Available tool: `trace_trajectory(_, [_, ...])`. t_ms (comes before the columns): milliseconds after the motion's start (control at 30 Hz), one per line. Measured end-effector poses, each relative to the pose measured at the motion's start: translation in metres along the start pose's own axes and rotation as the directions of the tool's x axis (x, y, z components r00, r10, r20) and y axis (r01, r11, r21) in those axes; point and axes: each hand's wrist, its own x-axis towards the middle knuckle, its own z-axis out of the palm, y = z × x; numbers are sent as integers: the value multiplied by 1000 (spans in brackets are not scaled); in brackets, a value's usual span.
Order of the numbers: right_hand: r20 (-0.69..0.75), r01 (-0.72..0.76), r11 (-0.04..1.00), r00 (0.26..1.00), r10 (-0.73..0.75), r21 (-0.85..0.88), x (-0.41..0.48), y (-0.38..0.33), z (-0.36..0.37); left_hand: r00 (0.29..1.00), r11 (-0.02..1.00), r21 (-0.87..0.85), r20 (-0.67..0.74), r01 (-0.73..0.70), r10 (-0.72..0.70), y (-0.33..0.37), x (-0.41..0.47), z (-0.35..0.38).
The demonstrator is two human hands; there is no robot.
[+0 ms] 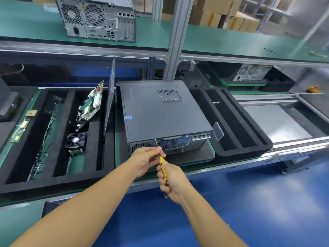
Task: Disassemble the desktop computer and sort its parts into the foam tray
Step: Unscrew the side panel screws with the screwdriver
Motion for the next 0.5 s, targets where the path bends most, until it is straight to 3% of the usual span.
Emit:
trace_trajectory(100, [-65, 83, 993, 994, -88, -86, 1, 6, 5, 1000, 999, 35, -9, 19, -19, 3, -2, 1])
trace_trajectory(167, [-103, 178, 948, 972, -211, -265, 0, 6, 4, 999, 997, 68, -23, 31, -29, 5, -2, 5])
trace_trajectory(267, [-158, 252, 703, 872, -463, -665, -1, 7, 1, 997, 996, 76, -66, 40, -35, 7, 0, 10])
trace_trajectory(333, [-157, 228, 541, 803, -574, -809, 0, 10, 3, 996, 995, 87, -87, 42, -34, 10, 2, 11])
trace_trajectory(367, [-156, 220, 510, 788, -595, -832, 0, 11, 4, 996, 995, 89, -87, 44, -36, 10, 3, 10])
trace_trajectory(433, [-141, 244, 571, 826, -545, -784, -1, 10, 4, 996, 996, 85, -76, 42, -35, 11, 5, 6])
trace_trajectory(500, [-141, 236, 794, 917, -373, -560, -6, 5, 3, 997, 995, 92, -63, 42, -36, 12, 7, 4])
